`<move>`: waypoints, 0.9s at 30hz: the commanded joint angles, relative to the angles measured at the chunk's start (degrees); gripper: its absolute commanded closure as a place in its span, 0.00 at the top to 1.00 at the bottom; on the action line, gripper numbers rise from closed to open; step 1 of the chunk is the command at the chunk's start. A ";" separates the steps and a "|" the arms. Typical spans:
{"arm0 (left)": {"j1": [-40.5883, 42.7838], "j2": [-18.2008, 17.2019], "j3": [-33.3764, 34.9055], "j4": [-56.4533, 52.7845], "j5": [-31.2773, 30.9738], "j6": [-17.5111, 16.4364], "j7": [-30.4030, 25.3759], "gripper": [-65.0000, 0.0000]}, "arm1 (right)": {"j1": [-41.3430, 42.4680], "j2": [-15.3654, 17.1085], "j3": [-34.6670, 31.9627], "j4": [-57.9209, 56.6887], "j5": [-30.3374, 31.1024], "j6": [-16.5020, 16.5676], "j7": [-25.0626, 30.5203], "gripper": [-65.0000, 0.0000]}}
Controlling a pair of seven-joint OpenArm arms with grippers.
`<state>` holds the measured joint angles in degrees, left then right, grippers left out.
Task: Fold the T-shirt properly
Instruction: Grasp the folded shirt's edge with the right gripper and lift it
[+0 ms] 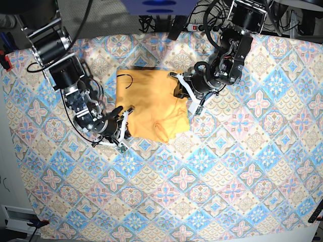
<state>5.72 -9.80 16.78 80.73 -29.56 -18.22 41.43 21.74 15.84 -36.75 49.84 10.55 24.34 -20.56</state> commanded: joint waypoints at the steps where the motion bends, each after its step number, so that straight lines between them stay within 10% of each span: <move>1: -1.28 0.00 -0.03 0.19 -0.46 -0.29 -1.91 0.00 | 0.11 1.53 0.22 1.45 -0.66 0.67 -1.64 0.00; 27: -18.42 2.29 8.06 -13.87 4.99 -0.29 -8.33 0.00 | -20.64 12.96 4.27 30.29 -0.30 0.67 -11.31 0.00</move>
<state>-11.60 -7.77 24.95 65.67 -23.97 -18.17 34.24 0.27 28.08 -32.88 79.37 9.93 24.49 -31.57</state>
